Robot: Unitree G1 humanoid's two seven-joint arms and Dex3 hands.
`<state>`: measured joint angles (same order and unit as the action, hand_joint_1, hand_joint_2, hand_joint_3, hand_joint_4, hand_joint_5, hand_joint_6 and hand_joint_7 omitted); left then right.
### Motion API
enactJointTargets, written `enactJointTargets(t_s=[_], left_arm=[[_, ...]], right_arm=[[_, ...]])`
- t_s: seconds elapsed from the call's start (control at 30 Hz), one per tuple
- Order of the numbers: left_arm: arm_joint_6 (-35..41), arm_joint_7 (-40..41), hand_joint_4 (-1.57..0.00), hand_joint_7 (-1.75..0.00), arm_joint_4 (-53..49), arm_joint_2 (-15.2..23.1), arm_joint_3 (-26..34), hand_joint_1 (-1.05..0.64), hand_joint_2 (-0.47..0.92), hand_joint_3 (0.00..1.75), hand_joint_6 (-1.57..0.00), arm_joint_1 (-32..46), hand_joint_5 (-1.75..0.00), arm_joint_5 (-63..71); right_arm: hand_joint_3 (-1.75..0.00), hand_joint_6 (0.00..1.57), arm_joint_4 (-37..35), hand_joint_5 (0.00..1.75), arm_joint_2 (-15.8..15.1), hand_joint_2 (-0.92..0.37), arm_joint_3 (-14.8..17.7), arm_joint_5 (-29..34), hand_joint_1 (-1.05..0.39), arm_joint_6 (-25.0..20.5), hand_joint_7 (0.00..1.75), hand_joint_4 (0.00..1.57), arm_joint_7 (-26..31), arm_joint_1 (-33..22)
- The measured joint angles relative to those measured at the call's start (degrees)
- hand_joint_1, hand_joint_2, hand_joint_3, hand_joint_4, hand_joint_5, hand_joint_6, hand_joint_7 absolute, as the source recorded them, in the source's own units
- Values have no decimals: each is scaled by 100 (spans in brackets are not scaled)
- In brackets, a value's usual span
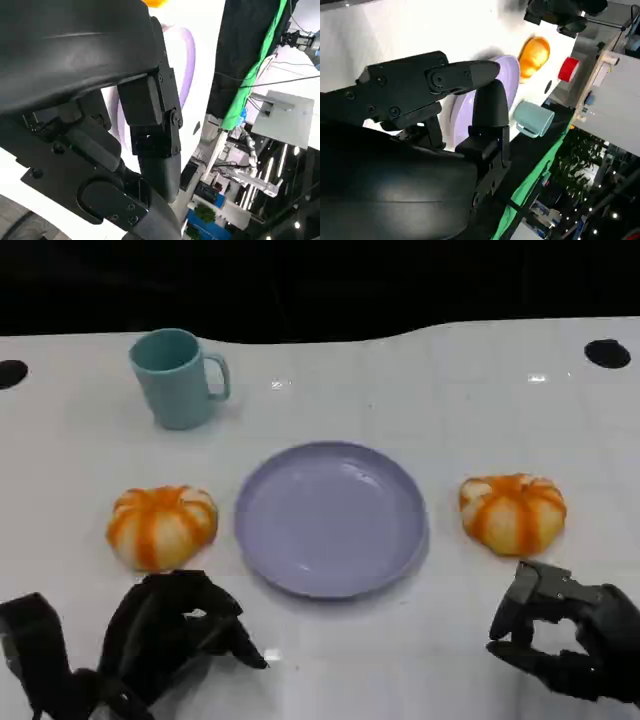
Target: Grasp the bread from the table and place it into the plate.
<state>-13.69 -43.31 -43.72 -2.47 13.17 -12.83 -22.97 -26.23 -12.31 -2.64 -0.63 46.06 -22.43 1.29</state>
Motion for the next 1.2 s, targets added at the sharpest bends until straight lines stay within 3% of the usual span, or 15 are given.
enactJointTargets(t_s=[0.87,1.0,1.13,1.2], left_arm=[[17,0,-157,-32,78,0,-1,-105,68,0,-157,16,-59,1],[17,0,-157,-32,78,0,0,-105,67,0,-157,16,-60,0],[17,1,-157,-32,78,-5,1,-105,67,0,-157,16,-60,1],[16,1,-157,-32,78,-10,0,-105,68,0,-157,16,-59,1]], right_arm=[[-17,51,-8,175,-8,-92,-17,1,-44,34,150,59,24,10],[-17,48,-3,158,-38,-92,-18,39,-46,43,123,53,33,12],[-16,54,100,114,-205,-92,-13,499,-48,165,76,54,218,28],[-14,56,180,106,-301,-92,0,821,-47,304,65,54,404,51]])
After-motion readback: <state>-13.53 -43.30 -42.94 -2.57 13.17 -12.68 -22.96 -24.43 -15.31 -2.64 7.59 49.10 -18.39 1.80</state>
